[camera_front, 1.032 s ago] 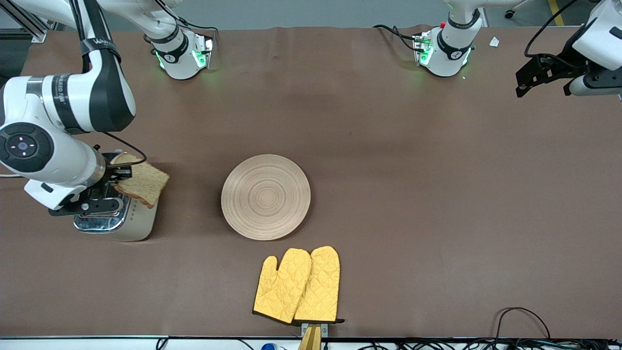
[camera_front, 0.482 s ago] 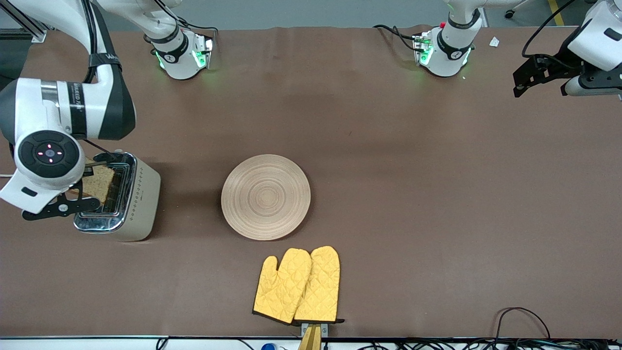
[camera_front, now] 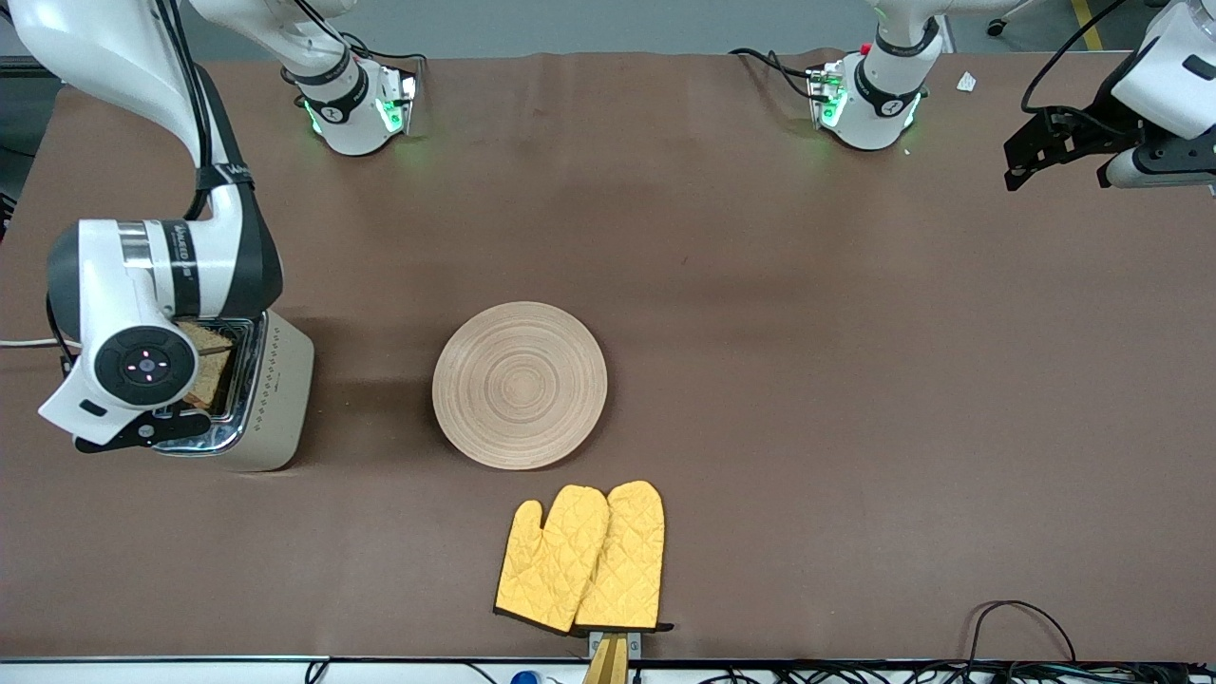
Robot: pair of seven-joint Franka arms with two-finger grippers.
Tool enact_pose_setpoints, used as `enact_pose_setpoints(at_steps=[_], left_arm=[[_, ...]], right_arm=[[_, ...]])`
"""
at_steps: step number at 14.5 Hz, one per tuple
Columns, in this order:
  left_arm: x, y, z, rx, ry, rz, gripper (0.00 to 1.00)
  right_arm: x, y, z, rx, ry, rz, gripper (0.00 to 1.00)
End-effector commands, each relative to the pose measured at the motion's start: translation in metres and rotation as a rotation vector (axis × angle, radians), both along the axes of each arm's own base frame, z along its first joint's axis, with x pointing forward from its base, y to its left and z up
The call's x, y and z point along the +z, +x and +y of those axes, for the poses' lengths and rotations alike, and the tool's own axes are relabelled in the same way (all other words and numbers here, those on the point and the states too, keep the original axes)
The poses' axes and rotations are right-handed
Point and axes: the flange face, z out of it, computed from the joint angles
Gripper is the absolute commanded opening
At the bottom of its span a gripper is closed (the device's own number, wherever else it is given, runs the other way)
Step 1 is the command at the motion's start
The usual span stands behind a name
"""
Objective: Move plate and put bread in toaster
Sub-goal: 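Lower the bread into the toaster slot with the right gripper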
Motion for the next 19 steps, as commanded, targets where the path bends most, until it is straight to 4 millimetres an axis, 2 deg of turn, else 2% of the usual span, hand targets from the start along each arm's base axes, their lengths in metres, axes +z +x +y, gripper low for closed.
enact_pose_setpoints(at_steps=[1, 7, 8, 9, 11, 12, 13, 15, 18, 19], left_arm=[[0.004, -0.001, 0.005, -0.003, 0.006, -0.017, 1.00], [0.003, 0.002, 0.004, -0.007, 0.007, -0.023, 1.00], [0.003, 0.002, 0.004, -0.007, 0.007, -0.023, 1.00], [0.003, 0.002, 0.003, -0.008, 0.007, -0.023, 1.00], [0.003, 0.002, 0.003, -0.008, 0.007, -0.023, 1.00], [0.003, 0.002, 0.002, -0.010, 0.007, -0.025, 1.00], [0.003, 0.002, 0.001, -0.011, 0.007, -0.026, 1.00], [0.003, 0.002, -0.001, -0.016, 0.009, -0.026, 1.00], [0.003, 0.001, -0.002, -0.017, 0.007, -0.026, 1.00], [0.003, 0.001, -0.003, -0.020, 0.008, -0.025, 1.00]], right_arm=[[-0.004, 0.002, 0.005, -0.037, -0.022, -0.025, 0.00], [-0.037, 0.004, 0.015, -0.097, -0.006, -0.029, 0.03], [-0.038, 0.004, 0.015, -0.102, -0.009, -0.039, 0.14], [-0.037, 0.005, 0.015, -0.104, -0.014, -0.044, 0.34], [-0.029, 0.006, 0.017, -0.100, -0.014, -0.058, 0.82], [-0.014, 0.010, 0.020, -0.102, -0.001, -0.087, 0.97], [0.005, 0.014, 0.022, -0.107, 0.031, -0.116, 1.00], [0.031, 0.013, 0.031, -0.128, 0.119, -0.151, 1.00], [0.088, -0.004, 0.036, -0.166, 0.298, -0.211, 1.00], [0.107, -0.011, 0.028, -0.194, 0.381, -0.228, 1.00]])
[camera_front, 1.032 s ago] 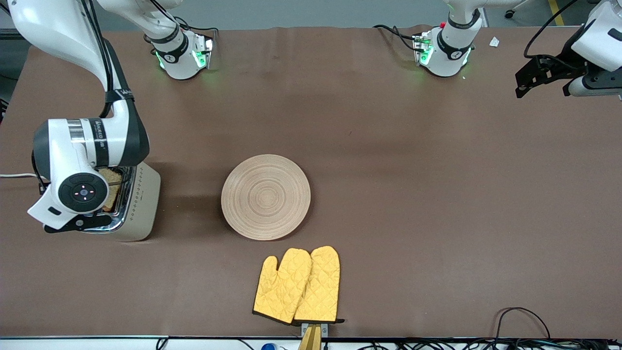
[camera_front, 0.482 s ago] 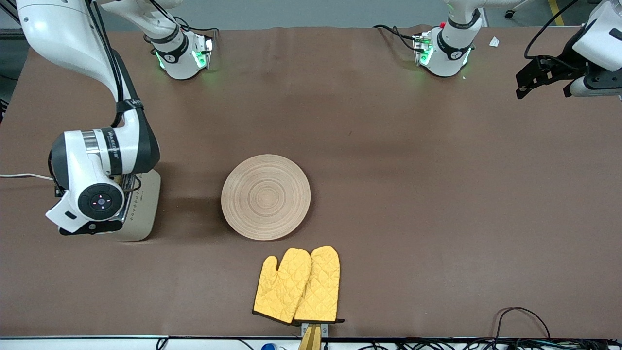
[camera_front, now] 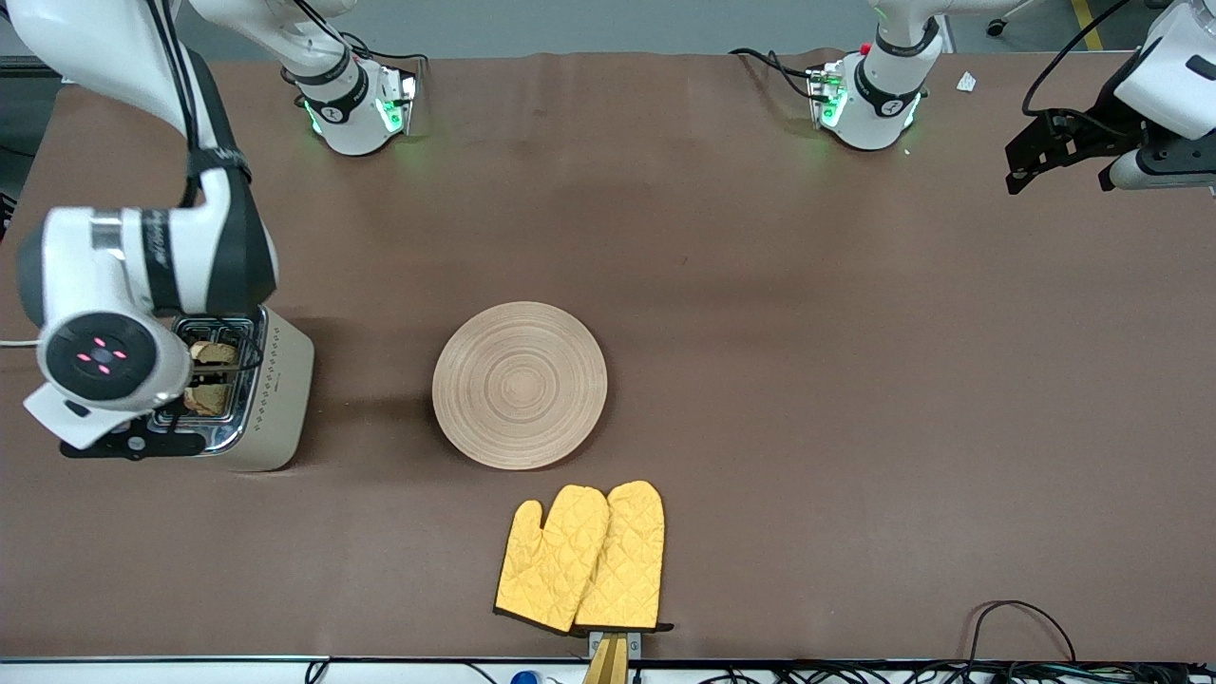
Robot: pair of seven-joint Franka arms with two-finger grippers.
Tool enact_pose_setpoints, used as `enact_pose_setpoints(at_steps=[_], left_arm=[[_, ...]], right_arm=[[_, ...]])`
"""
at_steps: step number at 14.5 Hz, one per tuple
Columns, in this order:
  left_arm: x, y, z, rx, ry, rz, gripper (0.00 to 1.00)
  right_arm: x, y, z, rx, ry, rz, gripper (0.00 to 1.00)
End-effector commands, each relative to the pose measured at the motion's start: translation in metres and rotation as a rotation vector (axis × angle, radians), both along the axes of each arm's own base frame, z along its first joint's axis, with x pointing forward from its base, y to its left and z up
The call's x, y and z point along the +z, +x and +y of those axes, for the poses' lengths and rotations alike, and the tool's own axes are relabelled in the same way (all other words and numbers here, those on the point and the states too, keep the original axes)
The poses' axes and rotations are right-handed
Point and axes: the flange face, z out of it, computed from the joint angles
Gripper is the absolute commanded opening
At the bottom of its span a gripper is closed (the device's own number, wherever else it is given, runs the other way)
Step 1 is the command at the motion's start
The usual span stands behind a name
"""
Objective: Move plate and put bread in toaster
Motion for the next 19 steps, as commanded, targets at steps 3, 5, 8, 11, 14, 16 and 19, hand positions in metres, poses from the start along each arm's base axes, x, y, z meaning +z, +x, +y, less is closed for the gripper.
enact_pose_setpoints(at_steps=[3, 5, 8, 11, 14, 16, 19], left_arm=[[0.000, 0.000, -0.006, -0.024, 0.010, -0.008, 1.00], [-0.001, 0.001, -0.006, -0.025, 0.010, -0.005, 1.00], [-0.004, 0.002, -0.005, -0.025, 0.009, 0.002, 1.00], [-0.003, 0.002, -0.004, -0.026, 0.011, 0.003, 1.00], [-0.001, 0.005, -0.003, -0.044, 0.009, -0.001, 1.00], [0.001, 0.008, -0.002, -0.038, 0.005, -0.002, 1.00], [-0.001, 0.011, -0.004, -0.029, -0.001, 0.003, 1.00]], right_arm=[[0.091, -0.040, -0.029, -0.046, 0.297, -0.087, 1.00], [0.117, -0.058, -0.035, -0.052, 0.355, -0.117, 1.00], [0.147, -0.084, -0.039, -0.061, 0.405, -0.162, 1.00], [0.169, -0.107, -0.036, -0.055, 0.432, -0.195, 1.00], [0.176, -0.128, -0.043, -0.065, 0.479, -0.267, 1.00], [0.176, -0.135, -0.043, -0.060, 0.479, -0.296, 1.00], [0.180, -0.140, -0.043, -0.058, 0.479, -0.306, 1.00]])
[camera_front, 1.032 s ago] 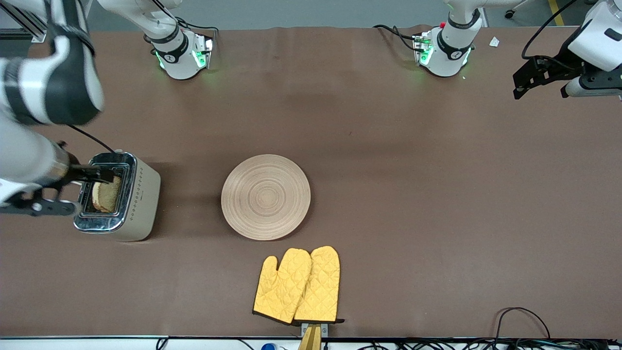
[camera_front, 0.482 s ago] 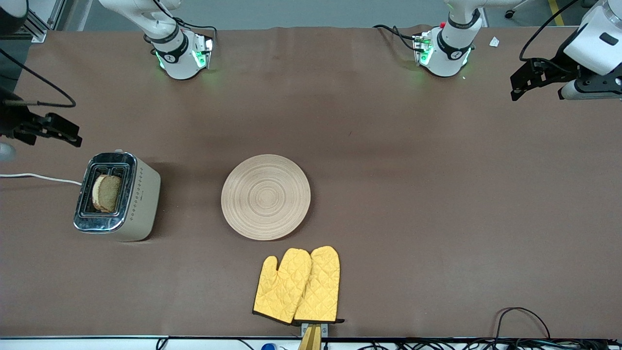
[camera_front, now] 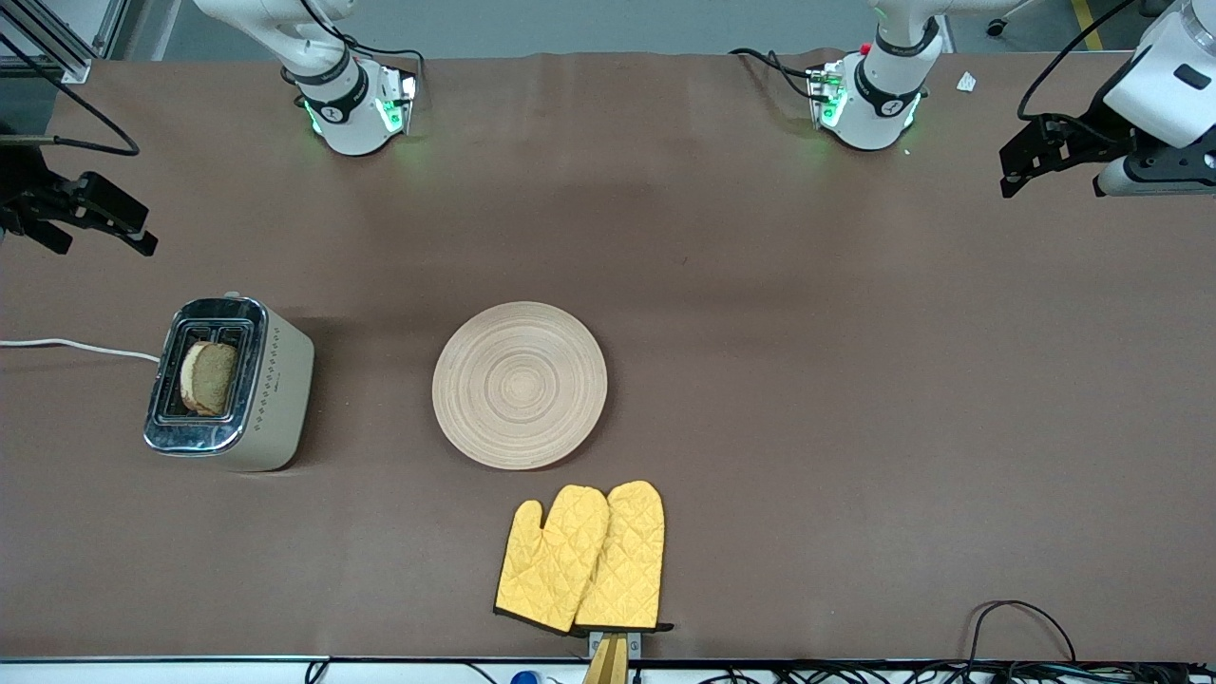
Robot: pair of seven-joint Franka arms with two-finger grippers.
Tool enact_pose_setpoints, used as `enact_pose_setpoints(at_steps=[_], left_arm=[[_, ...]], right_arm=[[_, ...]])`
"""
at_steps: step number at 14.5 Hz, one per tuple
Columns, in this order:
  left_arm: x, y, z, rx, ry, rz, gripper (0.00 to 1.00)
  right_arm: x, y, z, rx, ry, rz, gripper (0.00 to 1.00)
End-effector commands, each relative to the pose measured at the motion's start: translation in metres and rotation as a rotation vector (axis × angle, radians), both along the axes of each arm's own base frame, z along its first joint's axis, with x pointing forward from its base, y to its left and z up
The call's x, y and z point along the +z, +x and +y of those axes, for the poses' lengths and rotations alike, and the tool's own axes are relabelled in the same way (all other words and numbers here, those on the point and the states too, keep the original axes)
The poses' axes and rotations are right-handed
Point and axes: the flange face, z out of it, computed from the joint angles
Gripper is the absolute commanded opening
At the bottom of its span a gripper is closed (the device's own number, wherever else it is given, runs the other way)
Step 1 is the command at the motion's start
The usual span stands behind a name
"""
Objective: Move plate and put bread in toaster
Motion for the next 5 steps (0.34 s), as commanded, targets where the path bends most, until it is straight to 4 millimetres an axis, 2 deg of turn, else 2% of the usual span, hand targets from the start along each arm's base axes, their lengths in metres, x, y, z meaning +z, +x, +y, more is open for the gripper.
enact_pose_setpoints(at_steps=[1, 5], left_arm=[[0.0037, 0.0069, -0.0033, 0.000, -0.019, -0.004, 1.00], [0.0016, 0.0074, -0.0024, 0.008, -0.038, 0.008, 1.00]], right_arm=[[0.0002, -0.0128, -0.0030, -0.003, 0.023, -0.014, 1.00], [0.0015, -0.0129, -0.0013, -0.012, 0.024, -0.004, 1.00]])
